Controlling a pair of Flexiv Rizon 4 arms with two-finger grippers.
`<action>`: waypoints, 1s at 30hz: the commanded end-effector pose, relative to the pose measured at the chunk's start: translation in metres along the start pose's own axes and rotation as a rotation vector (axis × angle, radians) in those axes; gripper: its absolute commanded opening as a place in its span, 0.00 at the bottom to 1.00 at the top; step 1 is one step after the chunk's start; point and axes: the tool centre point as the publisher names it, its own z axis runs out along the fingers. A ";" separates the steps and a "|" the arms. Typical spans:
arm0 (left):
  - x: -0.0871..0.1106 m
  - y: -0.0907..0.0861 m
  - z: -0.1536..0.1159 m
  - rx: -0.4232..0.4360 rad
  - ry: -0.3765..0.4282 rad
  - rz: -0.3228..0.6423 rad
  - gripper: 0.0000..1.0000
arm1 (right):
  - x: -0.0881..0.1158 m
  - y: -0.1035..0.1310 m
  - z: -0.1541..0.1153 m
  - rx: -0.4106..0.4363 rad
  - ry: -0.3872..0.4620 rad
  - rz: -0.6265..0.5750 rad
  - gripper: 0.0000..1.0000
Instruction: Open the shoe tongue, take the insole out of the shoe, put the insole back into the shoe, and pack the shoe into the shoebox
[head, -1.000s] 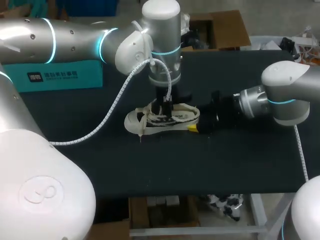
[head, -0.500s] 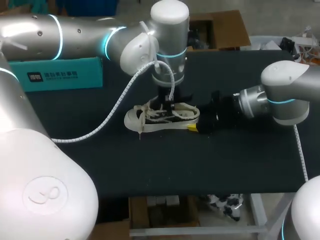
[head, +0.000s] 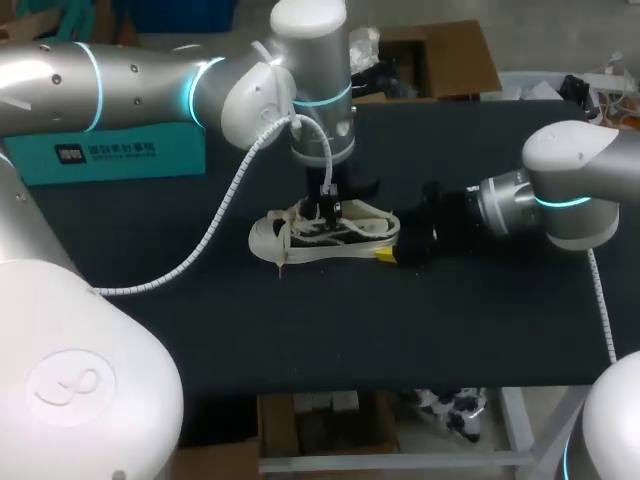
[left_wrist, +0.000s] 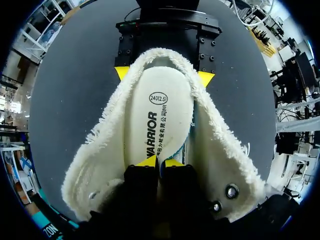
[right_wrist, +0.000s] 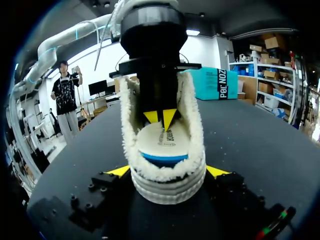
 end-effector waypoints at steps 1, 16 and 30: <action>-0.002 0.010 -0.027 0.126 0.045 0.031 0.00 | -0.002 -0.007 0.006 -0.002 0.006 0.000 0.00; 0.002 -0.010 -0.063 0.228 0.164 0.062 0.00 | -0.002 -0.007 0.006 -0.002 0.006 0.000 0.00; 0.028 -0.042 -0.060 0.197 0.124 0.071 0.55 | -0.002 -0.007 0.006 -0.002 0.006 0.000 0.00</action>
